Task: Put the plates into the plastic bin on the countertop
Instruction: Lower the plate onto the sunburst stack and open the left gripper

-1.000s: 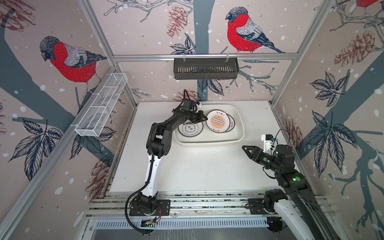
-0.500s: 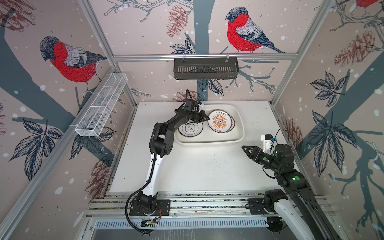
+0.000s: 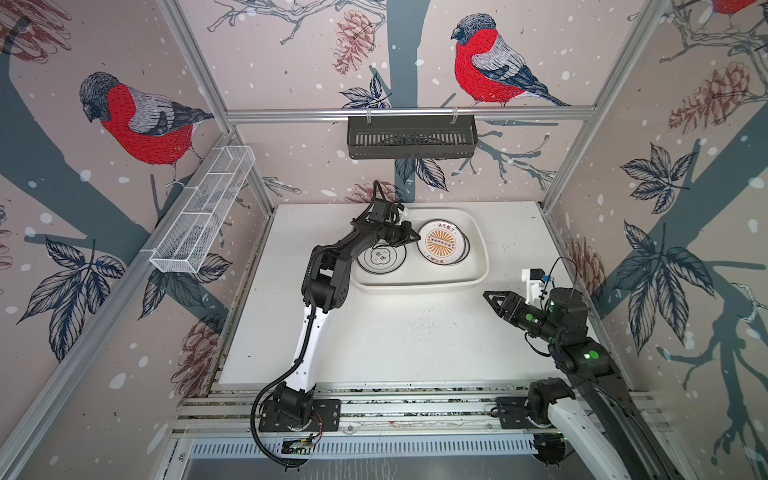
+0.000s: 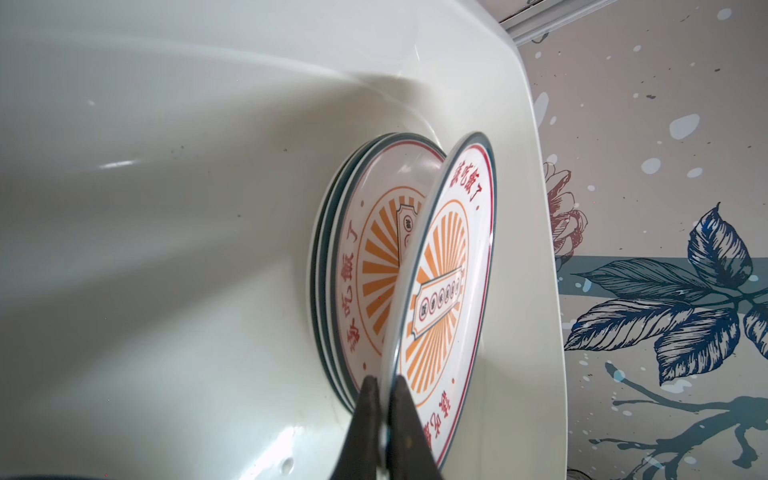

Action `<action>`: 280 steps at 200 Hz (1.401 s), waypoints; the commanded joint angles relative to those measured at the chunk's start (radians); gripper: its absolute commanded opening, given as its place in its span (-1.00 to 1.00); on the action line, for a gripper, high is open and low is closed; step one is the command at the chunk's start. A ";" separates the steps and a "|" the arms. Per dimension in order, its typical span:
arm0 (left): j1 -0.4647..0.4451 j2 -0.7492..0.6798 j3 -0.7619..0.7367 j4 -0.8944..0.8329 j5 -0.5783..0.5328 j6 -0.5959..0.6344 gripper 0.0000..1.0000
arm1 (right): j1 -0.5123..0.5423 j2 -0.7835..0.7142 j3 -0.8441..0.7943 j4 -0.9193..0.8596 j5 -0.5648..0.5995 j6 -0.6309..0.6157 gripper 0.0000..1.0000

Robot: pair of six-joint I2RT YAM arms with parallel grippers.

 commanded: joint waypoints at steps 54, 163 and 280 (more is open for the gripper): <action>-0.005 0.020 0.017 0.048 0.020 -0.014 -0.83 | -0.002 0.006 0.003 0.012 0.007 -0.012 0.00; -0.005 0.033 0.017 0.052 0.015 -0.028 -0.70 | -0.002 0.021 -0.014 0.040 0.002 -0.006 0.00; -0.006 0.018 -0.004 0.056 0.011 -0.040 -0.13 | -0.003 0.022 -0.018 0.052 0.000 -0.001 0.00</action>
